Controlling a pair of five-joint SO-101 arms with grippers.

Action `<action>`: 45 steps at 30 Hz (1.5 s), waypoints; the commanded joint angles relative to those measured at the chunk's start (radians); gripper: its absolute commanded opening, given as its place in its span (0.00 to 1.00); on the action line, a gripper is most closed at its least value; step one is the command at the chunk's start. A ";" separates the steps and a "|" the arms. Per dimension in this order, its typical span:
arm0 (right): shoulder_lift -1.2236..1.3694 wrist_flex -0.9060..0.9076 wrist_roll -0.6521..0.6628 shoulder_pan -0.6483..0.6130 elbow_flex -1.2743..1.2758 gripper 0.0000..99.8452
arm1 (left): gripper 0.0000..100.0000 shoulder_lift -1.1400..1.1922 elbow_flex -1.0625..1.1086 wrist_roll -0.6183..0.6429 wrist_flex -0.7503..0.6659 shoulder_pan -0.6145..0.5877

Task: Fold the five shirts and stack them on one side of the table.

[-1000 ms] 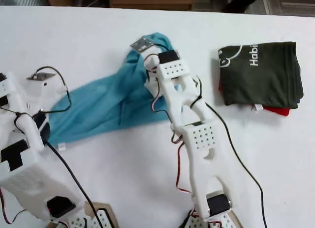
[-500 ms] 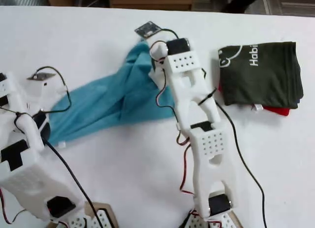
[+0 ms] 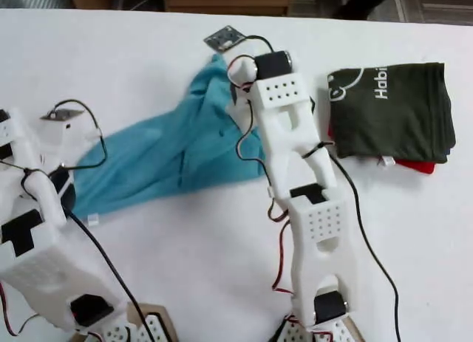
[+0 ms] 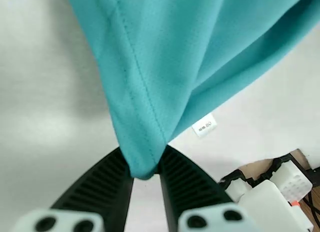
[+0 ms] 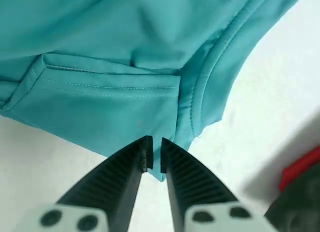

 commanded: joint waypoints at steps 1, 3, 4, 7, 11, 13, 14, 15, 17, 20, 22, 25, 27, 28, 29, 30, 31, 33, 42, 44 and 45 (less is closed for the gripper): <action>-0.054 0.019 0.005 -0.018 -0.005 0.06 | 0.03 -0.066 -0.012 0.006 0.002 0.006; -0.007 0.019 0.005 -0.039 -0.005 0.09 | 0.03 -0.066 -0.012 0.006 0.000 0.006; 0.025 0.021 0.005 -0.048 -0.005 0.11 | 0.03 -0.066 -0.012 0.006 0.000 0.006; 0.122 0.018 0.005 -0.065 -0.015 0.15 | 0.03 -0.066 -0.012 0.006 0.002 0.006; 0.193 -0.021 0.005 -0.056 -0.017 0.15 | 0.03 -0.066 -0.012 0.005 0.002 0.006; 0.213 -0.033 0.005 -0.045 -0.017 0.15 | 0.03 -0.066 -0.012 0.005 0.000 0.006; 0.217 -0.038 0.005 -0.041 -0.017 0.15 | 0.03 -0.066 -0.012 0.005 -0.002 0.006; 0.220 -0.038 0.006 -0.038 -0.017 0.14 | 0.03 -0.066 -0.012 0.005 -0.002 0.006; 0.222 -0.038 0.009 -0.035 -0.017 0.13 | 0.03 -0.066 -0.012 0.005 -0.003 0.008; 0.228 -0.039 0.011 -0.035 -0.017 0.01 | 0.03 -0.066 -0.012 0.005 -0.005 0.008; 0.231 -0.039 0.011 -0.035 -0.015 0.04 | 0.03 -0.066 -0.012 0.005 -0.003 0.008; 0.228 -0.038 0.011 -0.033 -0.015 0.05 | 0.03 -0.066 -0.012 0.005 0.000 0.008; 0.222 -0.038 0.006 -0.030 -0.015 0.08 | 0.03 -0.066 -0.012 0.003 0.002 0.008; 0.220 -0.039 0.006 -0.030 -0.017 0.10 | 0.03 -0.066 -0.012 0.003 0.002 0.008; 0.220 -0.044 0.006 -0.030 -0.025 0.13 | 0.03 -0.066 -0.012 0.003 0.002 0.008; 0.223 -0.045 0.006 -0.028 -0.041 0.17 | 0.03 -0.066 -0.012 0.003 0.002 0.008; 0.228 -0.045 0.006 -0.027 -0.060 0.20 | 0.03 -0.066 -0.012 0.003 0.002 0.008; 0.231 -0.045 0.011 -0.024 -0.092 0.24 | 0.03 -0.066 -0.012 0.003 0.000 0.008; 0.297 -0.081 0.012 -0.019 -0.080 0.19 | 0.03 -0.066 -0.012 0.003 -0.003 0.008; 0.321 -0.081 0.012 -0.019 -0.081 0.19 | 0.03 -0.066 -0.012 0.003 -0.003 0.008; 0.326 -0.081 0.012 -0.019 -0.081 0.19 | 0.03 -0.066 -0.012 0.002 -0.003 0.008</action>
